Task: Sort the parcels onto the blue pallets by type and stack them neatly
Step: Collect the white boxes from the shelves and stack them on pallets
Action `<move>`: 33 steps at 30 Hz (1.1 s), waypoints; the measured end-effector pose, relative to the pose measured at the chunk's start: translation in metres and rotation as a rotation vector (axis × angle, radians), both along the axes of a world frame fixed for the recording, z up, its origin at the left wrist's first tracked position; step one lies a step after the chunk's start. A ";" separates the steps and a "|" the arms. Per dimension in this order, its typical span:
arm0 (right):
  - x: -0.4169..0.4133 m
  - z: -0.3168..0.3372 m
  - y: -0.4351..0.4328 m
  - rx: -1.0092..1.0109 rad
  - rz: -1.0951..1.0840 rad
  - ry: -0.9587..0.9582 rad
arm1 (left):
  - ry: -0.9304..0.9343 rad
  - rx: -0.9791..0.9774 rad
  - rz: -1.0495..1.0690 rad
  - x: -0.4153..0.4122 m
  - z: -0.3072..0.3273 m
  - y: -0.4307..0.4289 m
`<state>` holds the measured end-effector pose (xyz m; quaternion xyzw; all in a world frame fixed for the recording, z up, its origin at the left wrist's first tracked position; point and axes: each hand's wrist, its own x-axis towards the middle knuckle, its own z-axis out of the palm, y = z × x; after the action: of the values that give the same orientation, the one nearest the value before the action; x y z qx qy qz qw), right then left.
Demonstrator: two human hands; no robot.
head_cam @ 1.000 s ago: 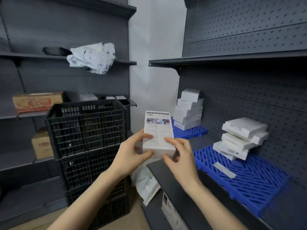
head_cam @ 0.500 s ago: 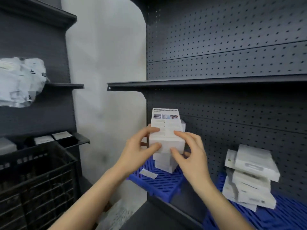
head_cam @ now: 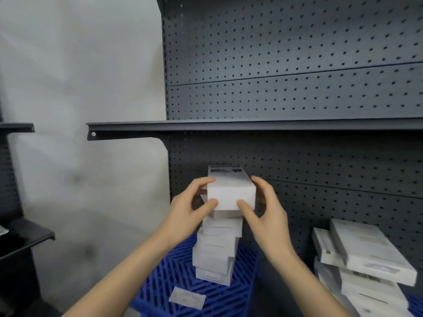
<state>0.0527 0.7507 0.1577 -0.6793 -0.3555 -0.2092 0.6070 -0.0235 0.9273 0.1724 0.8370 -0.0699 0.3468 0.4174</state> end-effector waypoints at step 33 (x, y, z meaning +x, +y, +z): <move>-0.004 -0.031 0.084 0.021 -0.199 0.159 | 0.032 -0.145 -0.347 0.055 -0.051 0.058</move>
<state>0.0488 0.8345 0.1270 -0.7192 -0.2351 -0.2176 0.6166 0.0317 0.9853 0.1215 0.7856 -0.1814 0.2604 0.5311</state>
